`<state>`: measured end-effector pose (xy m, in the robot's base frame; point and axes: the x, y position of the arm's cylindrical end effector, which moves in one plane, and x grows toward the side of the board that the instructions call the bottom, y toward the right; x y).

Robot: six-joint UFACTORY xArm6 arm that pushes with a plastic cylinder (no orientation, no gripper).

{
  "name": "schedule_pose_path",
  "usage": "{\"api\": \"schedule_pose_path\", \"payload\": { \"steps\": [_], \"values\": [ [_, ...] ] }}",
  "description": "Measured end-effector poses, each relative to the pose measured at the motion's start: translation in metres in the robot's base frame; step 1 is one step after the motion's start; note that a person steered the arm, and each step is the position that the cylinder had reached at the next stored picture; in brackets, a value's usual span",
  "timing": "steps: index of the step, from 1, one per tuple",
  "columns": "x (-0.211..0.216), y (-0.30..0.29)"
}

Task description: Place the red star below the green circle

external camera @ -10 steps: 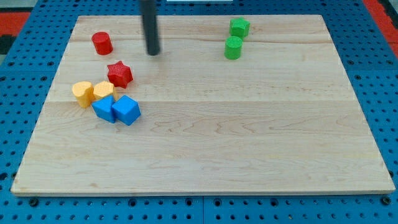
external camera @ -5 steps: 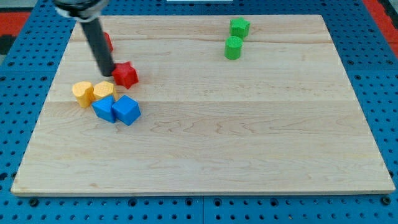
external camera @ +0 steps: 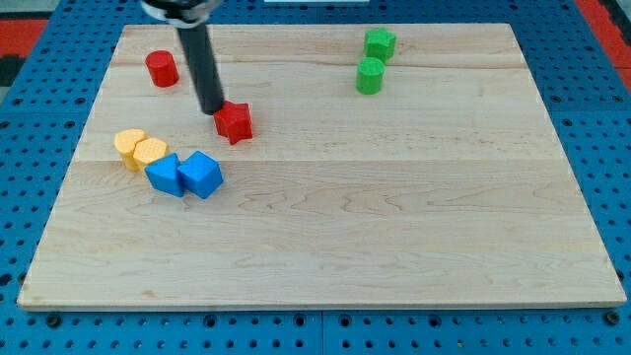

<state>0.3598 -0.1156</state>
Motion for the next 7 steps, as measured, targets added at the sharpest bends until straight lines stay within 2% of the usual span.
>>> {"api": "schedule_pose_path", "payload": {
  "steps": [2, 5, 7],
  "values": [
    [0.055, -0.072],
    [0.010, 0.044],
    [0.004, 0.050]
  ]
}}
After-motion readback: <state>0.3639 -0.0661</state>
